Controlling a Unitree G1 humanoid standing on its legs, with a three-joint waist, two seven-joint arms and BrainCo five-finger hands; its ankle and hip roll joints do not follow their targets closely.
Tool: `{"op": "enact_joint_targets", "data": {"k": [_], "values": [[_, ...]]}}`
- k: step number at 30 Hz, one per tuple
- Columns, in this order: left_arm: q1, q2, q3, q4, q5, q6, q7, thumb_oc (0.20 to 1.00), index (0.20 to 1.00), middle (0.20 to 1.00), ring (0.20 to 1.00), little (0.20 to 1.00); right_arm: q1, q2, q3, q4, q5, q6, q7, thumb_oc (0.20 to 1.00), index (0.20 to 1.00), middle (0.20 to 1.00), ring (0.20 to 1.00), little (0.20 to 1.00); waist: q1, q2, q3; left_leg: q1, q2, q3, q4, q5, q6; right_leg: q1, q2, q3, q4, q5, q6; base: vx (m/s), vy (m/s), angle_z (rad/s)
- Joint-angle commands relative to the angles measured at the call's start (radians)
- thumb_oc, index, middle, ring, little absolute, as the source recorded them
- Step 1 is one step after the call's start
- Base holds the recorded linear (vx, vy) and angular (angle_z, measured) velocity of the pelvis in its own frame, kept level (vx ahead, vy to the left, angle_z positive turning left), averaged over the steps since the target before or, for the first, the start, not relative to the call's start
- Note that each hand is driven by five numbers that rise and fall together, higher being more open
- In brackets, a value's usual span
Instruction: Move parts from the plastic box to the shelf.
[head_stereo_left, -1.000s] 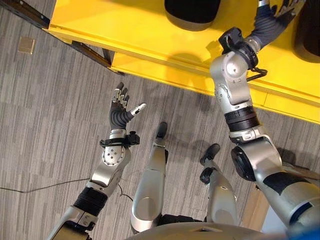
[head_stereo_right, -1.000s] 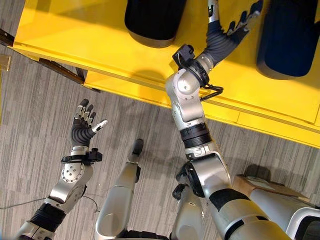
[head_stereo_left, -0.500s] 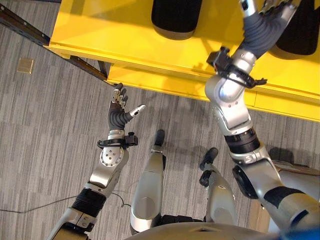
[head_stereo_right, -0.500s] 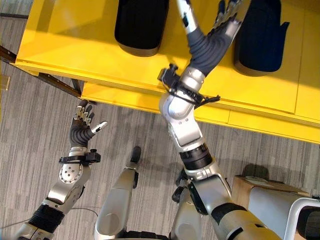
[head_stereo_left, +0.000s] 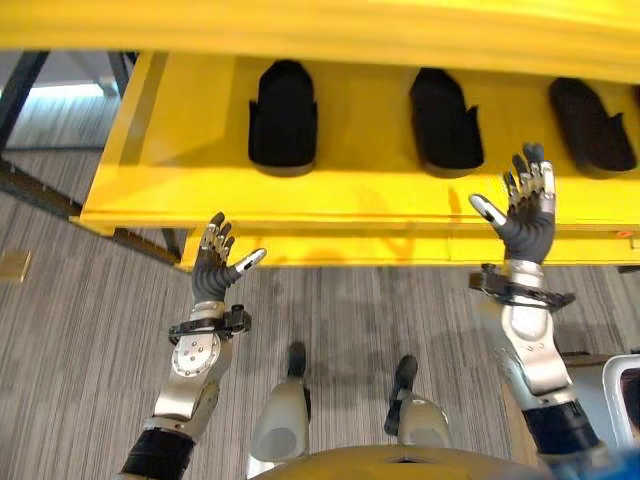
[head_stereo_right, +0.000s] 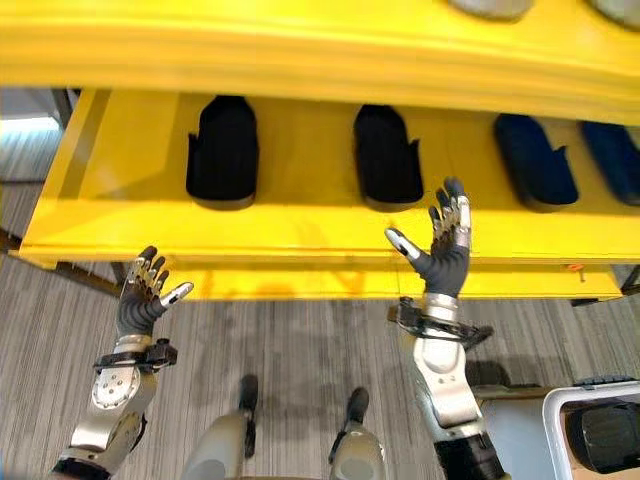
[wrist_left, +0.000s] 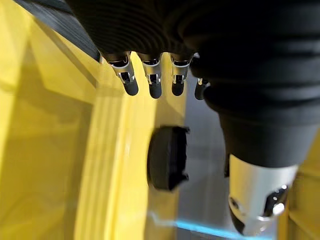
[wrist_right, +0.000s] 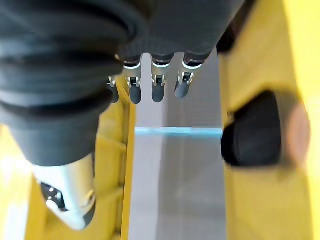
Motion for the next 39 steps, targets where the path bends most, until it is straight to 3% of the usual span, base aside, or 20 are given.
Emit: {"op": "enact_joint_targets", "data": {"k": [1,7,8,9,11,13,14,15,17,20,21,25,27,28,30,31,35,36,38,39], "values": [[0.0,0.003,0.046,-0.041,0.066,-0.046,-0.04,1.0,1.0,1.0,1.0,1.0,-0.055,-0.029,0.009,-0.032,-0.009,-0.028,0.06,1.0,1.0,1.0,1.0,1.0,-0.004,-0.002,-0.019,0.067,0.026,0.079,-0.025,-0.04,0.007,0.062,-0.06,0.067,-0.057,0.167,0.085,0.04,0.087,-0.26],[-0.033,0.005,0.047,-0.049,0.114,-0.052,-0.058,1.0,1.0,1.0,1.0,1.0,0.039,-0.003,0.01,0.034,0.056,-0.007,0.126,1.0,1.0,1.0,1.0,1.0,-0.044,0.001,-0.044,0.088,-0.027,0.133,0.031,-0.109,0.048,0.055,-0.111,0.129,-0.038,0.243,0.106,-0.01,0.156,-0.27],[-0.059,0.003,0.041,-0.039,0.128,-0.055,-0.059,1.0,1.0,1.0,1.0,1.0,0.068,-0.007,0.036,0.021,0.068,0.002,0.173,1.0,1.0,1.0,1.0,1.0,-0.066,0.011,-0.038,0.101,-0.046,0.16,0.022,-0.12,0.061,0.02,-0.124,0.169,-0.036,0.318,0.111,-0.07,0.211,-0.23],[-0.06,0.003,0.041,-0.039,0.128,-0.055,-0.059,1.0,1.0,1.0,1.0,1.0,0.068,-0.007,0.036,0.021,0.069,0.002,0.173,1.0,1.0,1.0,1.0,1.0,-0.066,0.008,-0.04,0.098,-0.05,0.162,0.019,-0.114,0.062,0.015,-0.127,0.172,-0.037,0.322,0.111,-0.09,0.187,-0.23],[-0.08,0.004,0.044,-0.031,0.124,-0.056,-0.051,1.0,1.0,1.0,1.0,1.0,0.061,0.013,0.071,0.049,0.107,0.02,0.189,1.0,1.0,1.0,1.0,1.0,-0.079,0.016,-0.027,0.112,-0.039,0.213,0.003,-0.117,0.064,-0.03,-0.115,0.181,-0.043,0.395,0.111,-0.08,0.074,-0.68],[-0.087,0.005,0.045,-0.026,0.119,-0.058,-0.048,1.0,1.0,1.0,1.0,1.0,0.046,0.013,0.08,0.055,0.108,0.022,0.192,1.0,1.0,1.0,1.0,1.0,-0.074,0.022,-0.018,0.121,-0.026,0.228,-0.001,-0.113,0.062,-0.036,-0.112,0.168,-0.037,0.392,0.111,-0.04,0.056,-0.89],[-0.1,0.01,0.047,-0.021,0.11,-0.055,-0.039,1.0,1.0,1.0,1.0,1.0,0.015,0.01,0.109,0.061,0.109,0.025,0.195,1.0,1.0,1.0,1.0,1.0,-0.044,0.048,-0.008,0.144,0.016,0.262,-0.011,-0.124,0.062,-0.018,-0.115,0.053,0.015,0.284,0.111,-0.09,0.068,-0.72],[-0.102,0.009,0.047,-0.021,0.11,-0.055,-0.038,1.0,1.0,1.0,1.0,1.0,0.013,0.009,0.109,0.061,0.109,0.025,0.195,1.0,1.0,1.0,1.0,1.0,-0.049,0.042,0.0,0.139,0.011,0.275,-0.007,-0.105,0.066,-0.021,-0.125,0.045,0.019,0.29,0.111,-0.07,0.103,-1.16],[-0.104,0.007,0.044,-0.02,0.093,-0.05,-0.045,1.0,1.0,1.0,1.0,1.0,-0.012,0.0,0.124,0.062,0.11,0.033,0.199,1.0,1.0,1.0,1.0,1.0,-0.028,0.064,-0.004,0.168,0.046,0.315,-0.041,-0.1,0.062,0.023,-0.128,-0.031,0.094,0.182,0.102,-0.08,0.058,-1.03],[-0.094,0.003,0.051,-0.031,0.08,-0.043,-0.047,1.0,1.0,1.0,1.0,1.0,-0.027,0.001,0.126,0.06,0.113,0.037,0.196,1.0,1.0,1.0,1.0,1.0,-0.018,0.058,-0.013,0.175,0.054,0.341,-0.058,-0.088,0.058,0.033,-0.133,-0.037,0.107,0.18,0.102,-0.05,-0.053,-0.55],[-0.079,-0.003,0.061,-0.028,0.07,-0.039,-0.056,1.0,1.0,1.0,1.0,1.0,-0.03,0.004,0.124,0.063,0.111,0.041,0.199,1.0,1.0,1.0,1.0,1.0,-0.013,0.044,-0.02,0.19,0.062,0.37,-0.068,-0.082,0.046,0.044,-0.124,-0.067,0.064,0.174,0.106,-0.01,-0.167,-0.79],[-0.058,-0.009,0.068,-0.025,0.072,-0.032,-0.069,1.0,1.0,1.0,1.0,1.0,-0.005,-0.004,0.109,0.055,0.115,0.045,0.204,1.0,1.0,1.0,1.0,1.0,-0.023,0.026,-0.031,0.2,0.094,0.384,-0.058,-0.067,0.024,0.058,-0.092,-0.044,0.036,0.13,0.097,0.05,-0.182,-0.64],[-0.042,-0.015,0.066,-0.029,0.062,-0.035,-0.08,1.0,1.0,1.0,1.0,1.0,0.022,-0.026,0.081,0.035,0.111,0.038,0.213,1.0,1.0,1.0,1.0,1.0,-0.044,0.032,-0.039,0.221,0.143,0.405,-0.067,-0.041,-0.007,0.059,-0.055,-0.031,0.024,0.087,0.082,0.08,-0.262,-0.17],[-0.041,-0.015,0.066,-0.029,0.062,-0.035,-0.081,1.0,1.0,1.0,1.0,1.0,0.025,-0.027,0.081,0.033,0.111,0.039,0.214,1.0,1.0,1.0,1.0,1.0,-0.043,0.034,-0.039,0.223,0.145,0.406,-0.069,-0.038,-0.01,0.059,-0.052,-0.031,0.025,0.084,0.08,0.07,-0.26,-0.44],[-0.052,-0.019,0.05,-0.033,0.065,-0.038,-0.089,1.0,1.0,1.0,1.0,1.0,0.055,-0.038,0.04,0.038,0.101,0.03,0.204,1.0,1.0,1.0,1.0,1.0,-0.071,0.049,-0.043,0.227,0.204,0.422,-0.081,0.008,-0.053,0.056,-0.005,-0.022,0.022,0.03,0.056,0.06,-0.264,-0.42],[-0.053,-0.019,0.049,-0.032,0.065,-0.038,-0.089,1.0,1.0,1.0,1.0,1.0,0.055,-0.038,0.039,0.038,0.101,0.03,0.204,1.0,1.0,1.0,1.0,1.0,-0.07,0.051,-0.043,0.226,0.207,0.421,-0.081,0.009,-0.055,0.055,-0.002,-0.023,0.023,0.028,0.054,0.02,-0.217,-0.16],[-0.081,-0.035,0.035,-0.021,0.071,-0.049,-0.074,1.0,1.0,1.0,1.0,1.0,0.076,-0.051,0.002,0.042,0.112,-0.004,0.171,1.0,1.0,1.0,1.0,1.0,-0.112,0.074,-0.038,0.218,0.297,0.445,-0.066,0.069,-0.118,0.051,0.075,-0.014,0.001,-0.017,0.018,0.02,-0.279,-0.09],[-0.091,-0.046,0.026,-0.005,0.074,-0.046,-0.068,1.0,1.0,1.0,1.0,1.0,0.089,-0.058,-0.02,0.039,0.115,-0.018,0.156,1.0,1.0,1.0,1.0,1.0,-0.122,0.084,-0.027,0.211,0.347,0.442,-0.015,0.123,-0.149,0.067,0.125,0.003,-0.011,-0.043,-0.013,0.06,-0.3,-0.08],[-0.09,-0.05,0.022,-0.003,0.079,-0.048,-0.064,1.0,1.0,1.0,1.0,1.0,0.102,-0.057,-0.028,0.035,0.111,-0.025,0.149,1.0,1.0,1.0,1.0,1.0,-0.12,0.09,-0.017,0.208,0.375,0.421,0.021,0.158,-0.166,0.079,0.157,0.012,-0.016,-0.058,-0.031,0.08,-0.312,-0.21],[-0.077,-0.05,0.019,-0.004,0.082,-0.045,-0.066,1.0,1.0,1.0,1.0,1.0,0.11,-0.058,-0.036,0.05,0.108,-0.029,0.139,1.0,1.0,1.0,1.0,1.0,-0.118,0.085,-0.003,0.198,0.387,0.369,0.102,0.178,-0.159,0.095,0.194,0.046,-0.022,-0.076,-0.061,0.1,-0.289,-0.27]]}}
